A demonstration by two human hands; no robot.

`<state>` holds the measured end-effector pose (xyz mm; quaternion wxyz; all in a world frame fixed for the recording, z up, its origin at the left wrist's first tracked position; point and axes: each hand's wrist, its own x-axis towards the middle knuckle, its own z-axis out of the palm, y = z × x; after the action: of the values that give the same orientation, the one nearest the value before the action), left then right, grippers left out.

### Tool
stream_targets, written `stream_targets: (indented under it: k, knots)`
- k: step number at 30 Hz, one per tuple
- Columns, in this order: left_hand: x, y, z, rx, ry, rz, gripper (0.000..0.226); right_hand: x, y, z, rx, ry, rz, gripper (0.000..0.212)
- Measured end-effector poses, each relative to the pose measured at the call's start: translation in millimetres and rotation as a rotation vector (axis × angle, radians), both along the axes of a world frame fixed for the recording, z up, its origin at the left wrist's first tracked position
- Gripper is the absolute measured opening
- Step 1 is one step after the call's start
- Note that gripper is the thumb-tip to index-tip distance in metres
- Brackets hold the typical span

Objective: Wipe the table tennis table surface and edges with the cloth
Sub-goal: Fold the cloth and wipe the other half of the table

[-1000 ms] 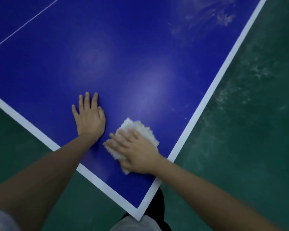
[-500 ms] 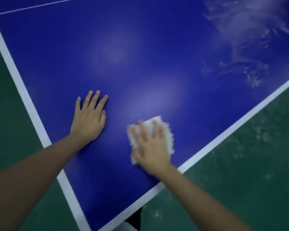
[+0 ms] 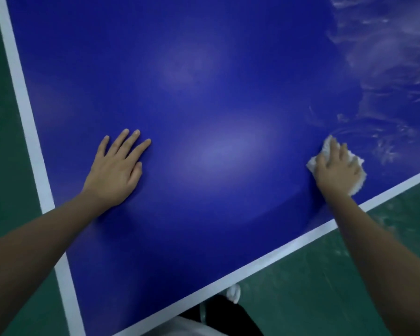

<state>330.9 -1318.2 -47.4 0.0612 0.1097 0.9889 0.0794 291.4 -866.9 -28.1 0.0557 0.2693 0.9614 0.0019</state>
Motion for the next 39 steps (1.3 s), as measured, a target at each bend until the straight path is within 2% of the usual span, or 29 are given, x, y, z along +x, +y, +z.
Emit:
stream_targets:
  k: [2, 5, 8, 10, 13, 16, 18, 20, 22, 23, 24, 28, 31, 33, 35, 36, 39]
  knots:
    - [-0.1, 0.5, 0.3, -0.002, -0.002, 0.003, 0.059, 20.0, -30.5, -3.1, 0.036, 0.021, 0.175, 0.051]
    - [-0.3, -0.1, -1.9, -0.002, -0.005, 0.017, 0.059, 57.8, -117.0, -5.2, -0.008, -0.11, 0.688, 0.063]
    - [-1.2, 0.4, -3.8, -0.027, -0.032, 0.037, 0.058, 101.0, -180.0, -12.3, -0.045, -0.131, 1.237, 0.067]
    - [-1.2, 0.1, -5.3, -0.047, -0.055, 0.047, 0.058, 106.1, -176.9, -12.9, -0.104, -0.153, 1.354, 0.067]
    - [-3.0, 8.5, -6.0, -0.053, -0.046, 0.139, 0.058, 86.0, -113.3, -10.2, -0.143, -0.134, 1.293, 0.065]
    - [-2.3, 38.8, -7.8, 0.027, -0.021, 0.334, 0.056, 43.9, -5.0, -9.9, -0.106, -0.089, 1.086, 0.063]
    - [-2.0, 70.1, -9.1, 0.047, 0.017, 0.428, 0.056, 7.5, 75.9, -7.6, -0.056, -0.082, 0.827, 0.062]
    - [-8.7, 108.1, -6.2, 0.068, 0.043, 0.488, 0.055, -24.9, 142.9, -2.7, -0.051, -0.1, 0.456, 0.066]
    - [-21.6, 150.2, -0.7, 0.094, 0.083, 0.562, 0.053, -45.9, 170.7, 2.2, -0.044, -0.074, 0.199, 0.067]
    - [-28.7, 172.0, 2.7, 0.11, 0.105, 0.607, 0.051, -49.0, 167.5, 1.8, -0.02, -0.077, 0.218, 0.066]
    - [-36.1, 192.8, 6.1, 0.13, 0.125, 0.642, 0.05, -47.2, 155.5, -0.6, 0.003, -0.088, 0.341, 0.065]
    - [-60.6, 251.9, 17.5, 0.152, 0.166, 0.641, 0.049, -12.8, 57.6, -12.1, -0.053, -0.056, 1.237, 0.065]
    - [-68.1, 267.7, 25.7, 0.117, 0.188, 0.612, 0.048, -37.3, 8.9, -10.3, -0.114, -0.119, 1.491, 0.066]
    - [-71.2, 272.4, 30.8, 0.082, 0.16, 0.599, 0.048, -80.6, 10.7, -11.1, -0.085, -0.09, 1.49, 0.064]
    - [-73.2, 278.0, 33.9, 0.064, 0.123, 0.596, 0.049, -134.5, 47.1, -13.0, -0.084, -0.071, 1.365, 0.066]
    - [-75.7, 283.1, 34.6, 0.064, 0.112, 0.598, 0.049, -163.3, 78.6, -16.2, -0.081, -0.074, 1.226, 0.067]
    - [-88.7, 305.9, 32.2, 0.084, 0.083, 0.59, 0.05, -233.6, 200.5, -20.0, -0.014, 0.004, 0.632, 0.061]
